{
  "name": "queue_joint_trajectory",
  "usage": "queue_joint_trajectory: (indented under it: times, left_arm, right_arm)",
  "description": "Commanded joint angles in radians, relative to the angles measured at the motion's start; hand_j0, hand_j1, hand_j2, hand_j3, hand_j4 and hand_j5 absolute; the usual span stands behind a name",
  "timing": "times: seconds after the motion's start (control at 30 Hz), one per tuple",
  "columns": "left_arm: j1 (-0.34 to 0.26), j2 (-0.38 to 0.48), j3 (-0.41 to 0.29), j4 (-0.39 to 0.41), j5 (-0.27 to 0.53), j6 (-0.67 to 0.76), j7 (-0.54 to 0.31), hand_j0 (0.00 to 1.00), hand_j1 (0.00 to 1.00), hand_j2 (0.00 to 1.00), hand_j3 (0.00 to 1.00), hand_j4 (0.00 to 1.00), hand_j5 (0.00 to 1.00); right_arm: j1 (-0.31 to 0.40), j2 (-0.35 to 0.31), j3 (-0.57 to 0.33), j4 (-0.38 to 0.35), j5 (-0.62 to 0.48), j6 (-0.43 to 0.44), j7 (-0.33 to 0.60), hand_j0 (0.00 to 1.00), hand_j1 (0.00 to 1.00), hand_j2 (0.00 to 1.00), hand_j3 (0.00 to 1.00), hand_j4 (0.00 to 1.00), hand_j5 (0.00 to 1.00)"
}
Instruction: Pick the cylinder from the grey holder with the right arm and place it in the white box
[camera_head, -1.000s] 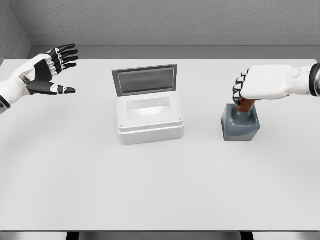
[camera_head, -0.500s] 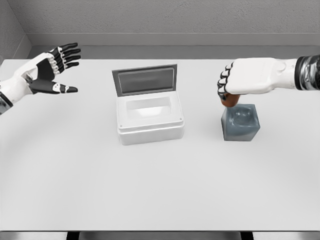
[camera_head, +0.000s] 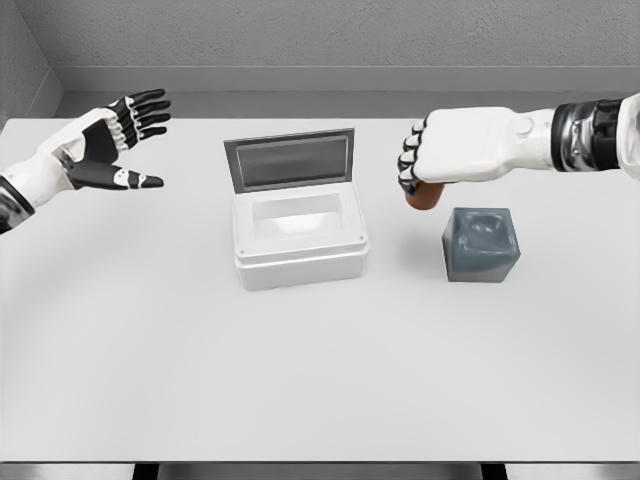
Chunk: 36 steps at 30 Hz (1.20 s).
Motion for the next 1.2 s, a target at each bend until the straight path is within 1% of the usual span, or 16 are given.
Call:
queue_joint_trajectory:
  times: [0.0, 0.3, 0.33, 0.47, 0.57, 0.67, 0.73, 0.97, 1.07, 1.17]
  left_arm:
    - [-0.002, -0.007, -0.001, 0.001, 0.005, 0.0, 0.0, 1.0, 1.0, 1.0, 1.0, 1.0, 1.0]
    - [-0.002, -0.007, 0.0, -0.001, 0.006, 0.0, 0.0, 1.0, 1.0, 1.0, 1.0, 1.0, 1.0]
    - [-0.002, -0.007, 0.0, 0.001, 0.005, 0.0, 0.0, 1.0, 1.0, 1.0, 1.0, 1.0, 1.0]
    - [-0.002, -0.007, 0.0, -0.001, 0.006, 0.0, 0.0, 1.0, 1.0, 1.0, 1.0, 1.0, 1.0]
    - [-0.003, -0.005, 0.0, -0.001, 0.006, 0.0, 0.0, 1.0, 1.0, 1.0, 1.0, 1.0, 1.0]
    - [-0.005, -0.007, 0.0, 0.001, 0.005, -0.001, 0.0, 1.0, 1.0, 1.0, 1.0, 1.0, 1.0]
    - [-0.005, -0.007, 0.0, -0.001, 0.006, 0.0, 0.0, 1.0, 1.0, 1.0, 1.0, 1.0, 1.0]
    - [-0.011, -0.011, -0.007, -0.001, 0.003, 0.0, 0.0, 1.0, 1.0, 1.0, 1.0, 1.0, 1.0]
    - [-0.011, -0.013, -0.007, -0.001, 0.003, -0.001, 0.0, 1.0, 1.0, 1.0, 1.0, 1.0, 1.0]
    - [-0.011, -0.011, -0.007, -0.001, 0.003, 0.0, 0.0, 1.0, 1.0, 1.0, 1.0, 1.0, 1.0]
  right_arm:
    - [0.0, 0.027, 0.0, 0.005, -0.002, 0.003, -0.001, 0.53, 0.53, 0.53, 0.53, 0.53, 0.53]
    - [-0.006, 0.09, 0.001, 0.012, 0.002, 0.003, -0.001, 0.53, 0.53, 0.53, 0.53, 0.53, 0.53]
    - [-0.006, 0.104, 0.003, 0.016, 0.005, 0.003, -0.001, 0.53, 0.53, 0.53, 0.53, 0.53, 0.53]
    - [-0.014, 0.122, 0.006, 0.032, 0.005, 0.003, -0.001, 0.53, 0.53, 0.53, 0.53, 0.53, 0.53]
    - [-0.02, 0.15, 0.008, 0.065, 0.012, 0.003, -0.001, 0.53, 0.53, 0.53, 0.53, 0.53, 0.53]
    - [-0.02, 0.159, 0.009, 0.071, 0.014, 0.003, -0.001, 0.53, 0.53, 0.53, 0.53, 0.53, 0.53]
    - [-0.02, 0.181, 0.009, 0.09, 0.025, 0.003, -0.001, 0.53, 0.53, 0.53, 0.53, 0.53, 0.53]
    - [-0.02, 0.217, 0.009, 0.093, 0.026, 0.003, -0.001, 0.53, 0.53, 0.53, 0.53, 0.53, 0.53]
    - [-0.02, 0.242, 0.011, 0.121, 0.038, 0.003, -0.001, 0.53, 0.53, 0.53, 0.53, 0.53, 0.53]
    - [-0.02, 0.25, 0.011, 0.121, 0.04, 0.003, -0.001, 0.53, 0.53, 0.53, 0.53, 0.53, 0.53]
